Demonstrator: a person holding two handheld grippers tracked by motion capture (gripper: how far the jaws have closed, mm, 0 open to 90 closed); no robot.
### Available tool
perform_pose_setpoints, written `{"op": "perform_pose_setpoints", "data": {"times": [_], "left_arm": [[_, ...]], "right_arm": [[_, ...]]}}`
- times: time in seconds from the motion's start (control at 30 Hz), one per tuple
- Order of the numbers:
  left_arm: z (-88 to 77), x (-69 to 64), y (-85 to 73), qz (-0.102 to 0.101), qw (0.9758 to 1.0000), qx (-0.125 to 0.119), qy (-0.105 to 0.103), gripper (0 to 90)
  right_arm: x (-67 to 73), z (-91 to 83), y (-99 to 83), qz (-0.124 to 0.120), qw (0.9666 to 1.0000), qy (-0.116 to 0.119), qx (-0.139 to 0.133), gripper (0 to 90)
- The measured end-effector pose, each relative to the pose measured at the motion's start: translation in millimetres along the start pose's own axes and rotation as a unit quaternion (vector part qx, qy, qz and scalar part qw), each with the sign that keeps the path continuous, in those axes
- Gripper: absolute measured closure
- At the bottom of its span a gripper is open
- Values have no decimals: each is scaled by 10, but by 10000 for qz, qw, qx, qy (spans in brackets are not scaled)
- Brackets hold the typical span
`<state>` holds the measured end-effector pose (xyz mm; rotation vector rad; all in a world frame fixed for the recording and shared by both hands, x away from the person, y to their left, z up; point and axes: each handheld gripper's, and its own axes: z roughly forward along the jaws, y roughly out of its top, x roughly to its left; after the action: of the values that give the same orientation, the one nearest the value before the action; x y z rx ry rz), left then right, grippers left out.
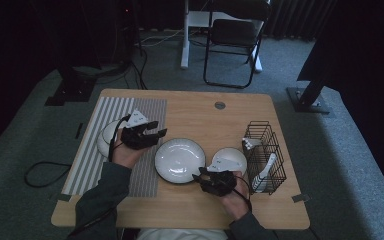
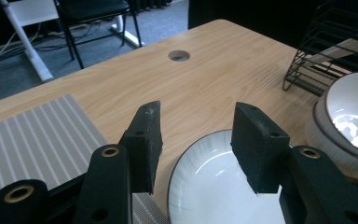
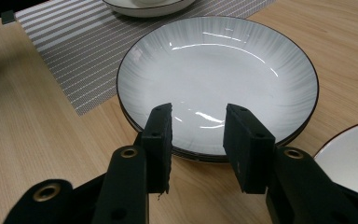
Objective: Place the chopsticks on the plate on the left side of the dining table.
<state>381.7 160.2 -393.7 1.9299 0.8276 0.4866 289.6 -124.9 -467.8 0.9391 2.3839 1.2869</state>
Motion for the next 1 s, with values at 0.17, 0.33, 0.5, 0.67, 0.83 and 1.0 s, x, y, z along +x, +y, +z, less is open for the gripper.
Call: {"op": "perform_pose_setpoints", "data": {"times": [0.17, 0.33, 0.5, 0.67, 0.83, 1.0], "left_arm": [[53, -45, 50, 61, 9999, -2, -111, 535], [97, -99, 106, 143, 9997, 3, -182, 535], [148, -161, 164, 251, 9994, 16, -254, 535], [191, -227, 217, 371, 9988, 25, -315, 534], [239, -307, 280, 484, 9981, 19, -390, 534], [295, -386, 337, 602, 9971, 39, -467, 534]], "right_arm": [[16, -11, -30, 2, 10000, -19, -4, 622], [30, -14, -66, -25, 10000, -39, 0, 624], [50, -19, -103, -7, 10000, -45, 14, 606], [70, -33, -129, 9, 10000, -47, 20, 594], [74, -40, -156, 17, 10000, -54, 9, 590], [72, -43, -177, 54, 10000, -65, 27, 576]]}}
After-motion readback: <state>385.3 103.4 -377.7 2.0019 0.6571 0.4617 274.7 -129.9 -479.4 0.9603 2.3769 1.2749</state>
